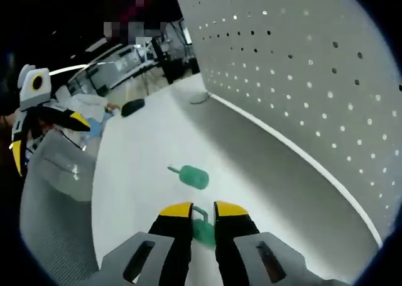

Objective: Insert the hook assembly into the mounting plate slot until the hook locks in place.

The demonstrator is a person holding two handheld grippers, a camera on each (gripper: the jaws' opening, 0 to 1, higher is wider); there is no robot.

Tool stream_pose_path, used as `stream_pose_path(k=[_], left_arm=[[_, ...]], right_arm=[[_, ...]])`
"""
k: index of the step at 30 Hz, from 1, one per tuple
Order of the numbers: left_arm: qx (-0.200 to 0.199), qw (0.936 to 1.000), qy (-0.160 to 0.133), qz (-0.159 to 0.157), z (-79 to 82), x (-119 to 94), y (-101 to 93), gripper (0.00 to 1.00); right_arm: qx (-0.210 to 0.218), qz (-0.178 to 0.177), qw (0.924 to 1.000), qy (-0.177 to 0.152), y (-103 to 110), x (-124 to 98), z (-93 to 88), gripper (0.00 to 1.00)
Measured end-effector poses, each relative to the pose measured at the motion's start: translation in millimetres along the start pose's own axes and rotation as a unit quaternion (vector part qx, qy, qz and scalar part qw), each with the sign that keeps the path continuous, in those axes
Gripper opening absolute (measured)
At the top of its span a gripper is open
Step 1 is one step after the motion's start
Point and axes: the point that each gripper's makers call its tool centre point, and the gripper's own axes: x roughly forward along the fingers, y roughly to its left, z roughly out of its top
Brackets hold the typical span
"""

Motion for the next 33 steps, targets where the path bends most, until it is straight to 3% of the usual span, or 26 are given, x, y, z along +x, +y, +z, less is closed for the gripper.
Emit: stream_pose_path(k=[7, 13, 25, 33], left_arm=[[-0.003, 1.0, 0.001, 0.002, -0.3, 1.2, 0.3, 0.9], [-0.002, 1.0, 0.004, 0.001, -1.1, 2.9, 0.3, 0.89], [0.005, 1.0, -0.004, -0.003, 3.4, 0.1, -4.5, 0.9], [0.01, 0.9999, -0.009, -0.003, 4.2, -3.4, -8.6, 0.9]], right_arm=[[-0.017, 0.01, 0.9996, 0.018, 5.7, 2.5, -2.7, 0.01], [-0.002, -0.004, 0.9998, 0.021, 7.1, 0.8, -4.2, 0.0], [0.028, -0.054, 0.9981, -0.002, -3.6, -8.3, -2.7, 0.0], [0.066, -0.065, 0.9953, -0.028, -2.5, -19.0, 1.9, 0.0]])
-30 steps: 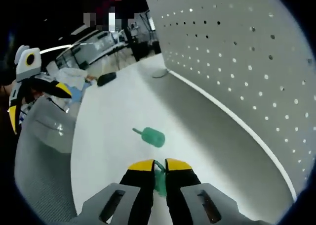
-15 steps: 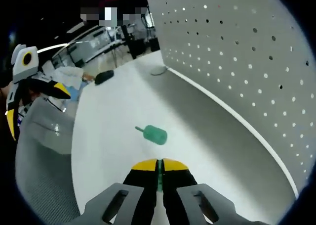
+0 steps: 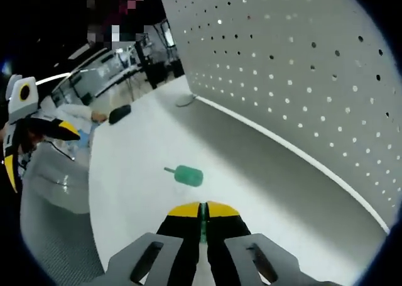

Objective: Insert the hook assembly into the mounting plate slot until the hook locks in place.

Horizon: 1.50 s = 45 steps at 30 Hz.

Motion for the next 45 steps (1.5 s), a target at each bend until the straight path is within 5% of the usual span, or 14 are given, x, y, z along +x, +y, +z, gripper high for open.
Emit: stream_pose_path(k=[13, 20, 27, 35, 45], left_arm=[[0.023, 0.9996, -0.009, -0.011, 12.3, -0.8, -14.4, 0.9], [0.021, 0.9994, -0.027, 0.006, 28.2, -7.1, -8.1, 0.88], [-0.037, 0.998, -0.05, 0.001, 37.3, -9.7, -5.5, 0.85], [-0.051, 0.9973, -0.053, 0.005, 40.0, -6.2, -6.0, 0.82], [-0.085, 0.9941, -0.059, -0.034, 42.1, 1.8, -24.9, 0.68]], right_arm=[[0.036, -0.03, 0.9965, -0.069, 3.5, -36.5, 34.7, 0.0], [0.055, -0.018, 0.9921, -0.111, 24.7, -62.7, 64.1, 0.0], [0.041, 0.008, 0.9884, -0.146, 65.2, -82.6, 84.8, 0.0], [0.058, 0.031, 0.9772, -0.202, 108.7, -108.1, 105.3, 0.0], [0.058, 0.056, 0.9701, -0.229, 157.4, -117.2, 107.7, 0.0]])
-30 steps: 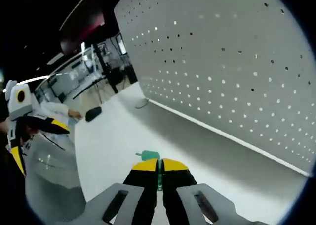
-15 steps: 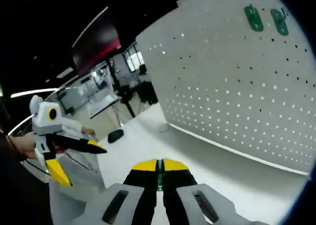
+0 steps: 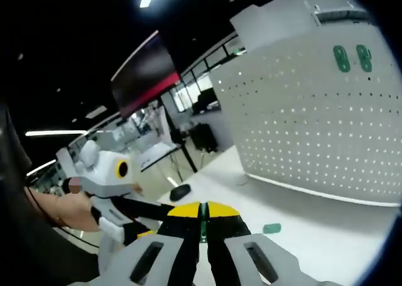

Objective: Insert the hook assembly into the mounting plate slot until the hook locks in place.

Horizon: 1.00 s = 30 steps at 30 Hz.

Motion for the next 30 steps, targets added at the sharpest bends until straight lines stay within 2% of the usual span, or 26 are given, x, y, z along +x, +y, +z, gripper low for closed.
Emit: stream_pose_path(k=[9, 11, 14, 20, 25, 30], left_arm=[[-0.03, 0.9991, -0.025, -0.018, 8.0, -5.4, -3.5, 0.51], [-0.034, 0.9986, -0.031, -0.026, 9.8, -6.2, -5.1, 0.44], [-0.067, 0.9951, -0.052, -0.051, 17.3, -8.0, -12.7, 0.32], [-0.076, 0.9934, -0.052, -0.068, 19.8, -8.2, -21.2, 0.24], [-0.091, 0.9895, -0.05, -0.101, 20.5, -9.7, -33.2, 0.08], [-0.087, 0.9889, -0.047, -0.111, 19.8, -9.9, -37.7, 0.06]], right_arm=[[-0.002, 0.005, 0.9996, -0.028, 14.9, -1.8, 6.5, 0.0], [0.0, 0.003, 0.9992, -0.04, 15.8, -2.6, 10.9, 0.0], [0.003, 0.003, 0.9988, -0.049, 18.6, -3.7, 15.0, 0.0], [-0.003, -0.002, 0.9978, -0.066, 22.7, -7.2, 20.8, 0.0], [-0.005, -0.006, 0.9976, -0.069, 23.6, -8.6, 20.1, 0.0], [-0.01, -0.011, 0.9971, -0.075, 25.5, -12.4, 20.5, 0.0]])
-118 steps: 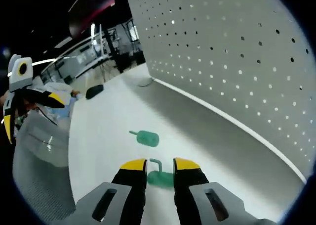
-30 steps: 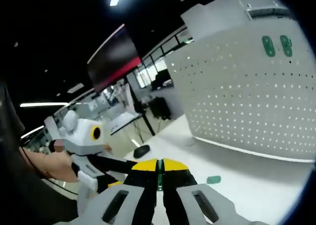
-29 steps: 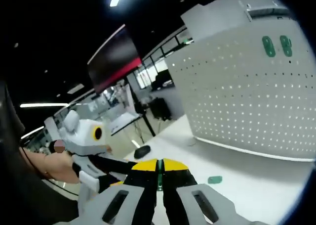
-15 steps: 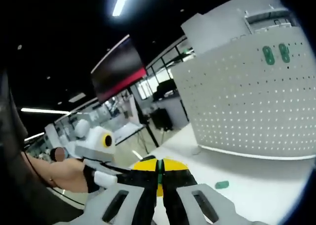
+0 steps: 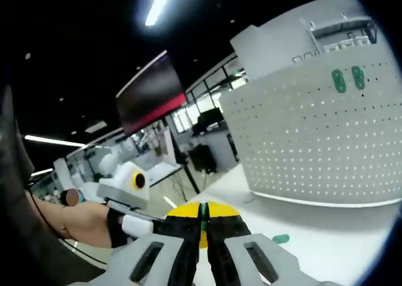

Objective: Insert the hook assembly into the mounting plate slot until the hook locks in place.

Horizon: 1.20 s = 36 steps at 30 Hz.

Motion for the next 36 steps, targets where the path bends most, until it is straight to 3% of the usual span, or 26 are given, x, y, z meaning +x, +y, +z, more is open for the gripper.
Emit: stream_pose_path(k=[14, 22, 24, 29, 32, 35, 36], left_arm=[[-0.005, 1.0, 0.002, 0.004, 0.6, -1.8, -0.1, 0.02], [0.019, 0.9996, 0.006, 0.02, 2.7, -1.1, 2.2, 0.02], [0.024, 0.9995, 0.003, 0.021, 4.9, -0.8, 0.0, 0.02], [0.085, 0.995, 0.013, 0.052, 7.5, -2.1, 6.7, 0.02], [0.084, 0.9948, 0.002, 0.056, 13.5, -4.8, 7.9, 0.02], [0.087, 0.9934, -0.008, 0.075, 19.7, -7.9, 14.0, 0.02], [0.091, 0.9927, -0.008, 0.078, 20.2, -8.4, 15.5, 0.02]], right_arm=[[-0.009, 0.0, 1.0, -0.002, 6.4, -3.0, -1.1, 0.01], [-0.002, -0.002, 1.0, 0.004, 3.8, -2.7, -2.0, 0.01], [0.031, 0.005, 0.9993, -0.018, 3.9, -3.1, 2.4, 0.01], [0.055, 0.009, 0.9982, -0.021, 1.2, -5.4, 4.3, 0.04], [0.065, 0.014, 0.9976, -0.018, 3.7, -5.4, 4.8, 0.09], [0.13, 0.03, 0.9909, -0.018, 7.3, -5.2, 1.3, 0.1], [0.123, 0.025, 0.9919, -0.019, 5.2, -5.9, 0.8, 0.11]])
